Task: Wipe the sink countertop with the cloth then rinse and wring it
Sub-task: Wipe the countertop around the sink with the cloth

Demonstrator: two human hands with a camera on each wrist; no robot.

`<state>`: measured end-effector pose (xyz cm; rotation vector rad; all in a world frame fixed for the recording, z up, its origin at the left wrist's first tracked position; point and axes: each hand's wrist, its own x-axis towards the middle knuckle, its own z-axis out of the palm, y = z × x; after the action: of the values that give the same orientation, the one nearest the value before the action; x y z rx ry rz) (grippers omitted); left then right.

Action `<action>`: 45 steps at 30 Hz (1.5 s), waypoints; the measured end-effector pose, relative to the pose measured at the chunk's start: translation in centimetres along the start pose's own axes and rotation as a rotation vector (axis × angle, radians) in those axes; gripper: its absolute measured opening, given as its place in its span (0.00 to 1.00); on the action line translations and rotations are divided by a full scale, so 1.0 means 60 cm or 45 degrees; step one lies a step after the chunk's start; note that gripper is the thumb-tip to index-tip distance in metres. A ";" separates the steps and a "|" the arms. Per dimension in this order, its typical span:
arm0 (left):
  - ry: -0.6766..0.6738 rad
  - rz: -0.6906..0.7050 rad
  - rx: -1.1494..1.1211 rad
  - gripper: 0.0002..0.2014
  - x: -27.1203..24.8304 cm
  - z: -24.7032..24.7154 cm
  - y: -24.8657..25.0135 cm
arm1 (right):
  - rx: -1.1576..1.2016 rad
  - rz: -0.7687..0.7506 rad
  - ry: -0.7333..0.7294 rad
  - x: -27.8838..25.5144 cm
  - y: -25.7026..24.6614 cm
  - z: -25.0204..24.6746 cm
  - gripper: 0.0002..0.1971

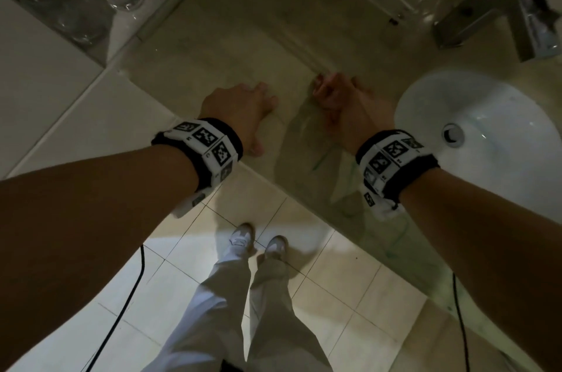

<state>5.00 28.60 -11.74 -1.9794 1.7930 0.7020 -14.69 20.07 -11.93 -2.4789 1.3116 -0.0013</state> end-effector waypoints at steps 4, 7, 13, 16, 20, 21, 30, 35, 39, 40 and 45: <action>0.025 0.023 0.020 0.46 -0.010 -0.007 0.006 | -0.125 -0.106 -0.188 -0.077 -0.034 0.029 0.14; 0.024 0.040 0.054 0.45 -0.014 -0.008 0.007 | -0.061 -0.138 -0.255 -0.157 -0.061 0.046 0.15; 0.031 0.022 0.080 0.43 -0.018 -0.011 0.014 | 0.051 -0.097 -0.332 -0.191 -0.065 0.051 0.09; 0.044 0.062 0.068 0.42 -0.015 -0.005 0.023 | 0.032 -0.065 -0.342 -0.153 -0.048 0.028 0.13; 0.008 0.066 0.034 0.48 -0.001 0.007 0.044 | -0.003 0.151 -0.217 -0.084 0.002 -0.021 0.11; -0.011 0.048 0.023 0.49 0.004 0.012 0.046 | 0.027 0.219 -0.179 -0.071 0.012 -0.034 0.09; -0.042 0.140 -0.044 0.47 -0.010 0.020 0.095 | 0.152 0.387 -0.276 -0.090 0.017 -0.066 0.16; 0.013 0.268 0.022 0.39 -0.018 0.020 0.141 | 0.087 0.130 -0.389 -0.207 -0.012 -0.022 0.11; 0.004 0.357 0.095 0.38 -0.026 0.023 0.173 | 0.078 0.194 -0.405 -0.267 -0.023 0.028 0.15; -0.003 0.374 0.095 0.37 -0.028 0.025 0.180 | 0.090 0.224 -0.423 -0.273 -0.024 0.031 0.15; 0.046 0.397 0.101 0.34 -0.029 0.022 0.190 | 0.089 0.204 -0.405 -0.248 -0.011 0.008 0.13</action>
<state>-6.54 29.47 -11.18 -1.6900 2.1432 0.6781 -22.67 32.52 -9.92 -2.1969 1.3391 0.3637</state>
